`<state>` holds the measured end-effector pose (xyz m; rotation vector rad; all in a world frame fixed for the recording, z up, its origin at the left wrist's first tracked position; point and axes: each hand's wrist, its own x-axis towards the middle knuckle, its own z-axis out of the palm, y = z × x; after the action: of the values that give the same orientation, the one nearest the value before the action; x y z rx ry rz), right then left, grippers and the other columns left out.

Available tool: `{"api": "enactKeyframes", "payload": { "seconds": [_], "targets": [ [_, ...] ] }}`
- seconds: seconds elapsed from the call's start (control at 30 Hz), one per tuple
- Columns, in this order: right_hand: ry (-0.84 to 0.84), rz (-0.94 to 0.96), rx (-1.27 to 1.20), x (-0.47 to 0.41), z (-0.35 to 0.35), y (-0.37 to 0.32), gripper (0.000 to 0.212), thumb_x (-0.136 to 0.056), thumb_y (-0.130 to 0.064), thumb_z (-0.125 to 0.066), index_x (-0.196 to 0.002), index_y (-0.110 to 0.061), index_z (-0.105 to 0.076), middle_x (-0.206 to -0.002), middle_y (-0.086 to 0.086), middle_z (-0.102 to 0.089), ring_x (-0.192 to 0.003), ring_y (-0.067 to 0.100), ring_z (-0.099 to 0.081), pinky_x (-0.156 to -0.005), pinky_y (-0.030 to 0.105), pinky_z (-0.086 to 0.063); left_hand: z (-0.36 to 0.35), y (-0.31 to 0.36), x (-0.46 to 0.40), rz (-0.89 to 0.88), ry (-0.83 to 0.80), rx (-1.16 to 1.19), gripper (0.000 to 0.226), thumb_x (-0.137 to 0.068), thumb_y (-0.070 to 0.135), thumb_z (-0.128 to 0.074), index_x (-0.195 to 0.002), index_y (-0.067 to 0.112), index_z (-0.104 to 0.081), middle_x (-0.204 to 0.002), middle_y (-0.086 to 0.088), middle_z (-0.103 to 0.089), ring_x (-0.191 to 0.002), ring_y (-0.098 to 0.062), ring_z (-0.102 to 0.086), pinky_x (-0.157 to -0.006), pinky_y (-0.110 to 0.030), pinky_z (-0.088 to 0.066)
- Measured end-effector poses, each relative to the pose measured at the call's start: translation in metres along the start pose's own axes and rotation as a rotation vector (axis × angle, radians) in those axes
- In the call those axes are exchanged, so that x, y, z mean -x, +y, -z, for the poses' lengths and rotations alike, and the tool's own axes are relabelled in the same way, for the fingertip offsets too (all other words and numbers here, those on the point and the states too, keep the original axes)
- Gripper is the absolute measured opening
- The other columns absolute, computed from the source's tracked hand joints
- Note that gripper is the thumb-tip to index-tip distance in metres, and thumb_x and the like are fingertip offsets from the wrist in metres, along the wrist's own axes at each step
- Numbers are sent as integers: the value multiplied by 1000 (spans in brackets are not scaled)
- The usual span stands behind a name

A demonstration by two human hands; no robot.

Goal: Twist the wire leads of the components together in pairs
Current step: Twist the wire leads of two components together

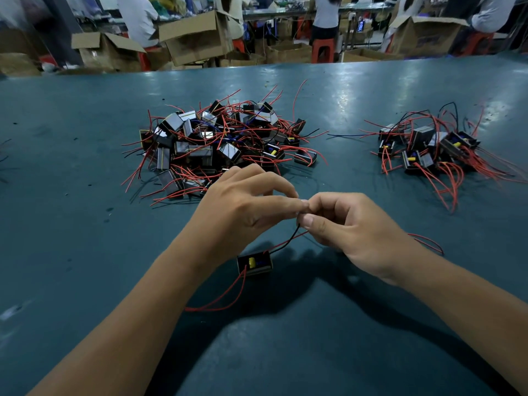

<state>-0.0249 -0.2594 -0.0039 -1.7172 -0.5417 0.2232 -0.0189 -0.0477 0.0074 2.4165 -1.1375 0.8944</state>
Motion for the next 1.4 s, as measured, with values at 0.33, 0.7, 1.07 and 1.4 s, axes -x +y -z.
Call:
{"api": "enactKeyframes", "payload": {
  "seconds": [0.33, 0.7, 1.07, 1.4],
  "targets": [
    [-166, 6, 17, 2, 8, -1, 12, -94, -15, -62, -83, -10, -64, -60, -10, -50, -54, 5, -40, -53, 13, -35, 10, 1, -1, -43, -80, 14, 19, -97, 29, -63, -92, 19, -79, -95, 1, -70, -80, -27, -58, -66, -46, -46],
    [-165, 104, 304, 4, 11, -3, 9, -95, -20, -64, -86, -21, -65, -65, -12, -57, -59, 3, -49, -58, 18, -41, 11, 1, 0, -10, -222, 103, 19, -97, 33, -62, -94, 20, -76, -90, 2, -62, -79, -18, -52, -69, -45, -44],
    [56, 207, 495, 5, 8, -1, 9, -93, -23, -68, -84, -23, -68, -63, -3, -64, -54, 10, -54, -52, 24, -43, -7, 26, -2, 707, -198, 749, 25, -98, 16, -61, -74, 13, -66, -59, 4, -44, -56, -13, -36, -52, -36, -29],
    [-99, 83, 192, 3, 15, -4, 8, -94, -11, -64, -87, -8, -67, -59, -12, -59, -55, 0, -49, -56, 12, -39, 3, 7, 2, 167, -78, 413, 13, -85, 13, -78, -98, 15, -79, -93, 0, -61, -87, -19, -60, -76, -31, -48]
  ]
}}
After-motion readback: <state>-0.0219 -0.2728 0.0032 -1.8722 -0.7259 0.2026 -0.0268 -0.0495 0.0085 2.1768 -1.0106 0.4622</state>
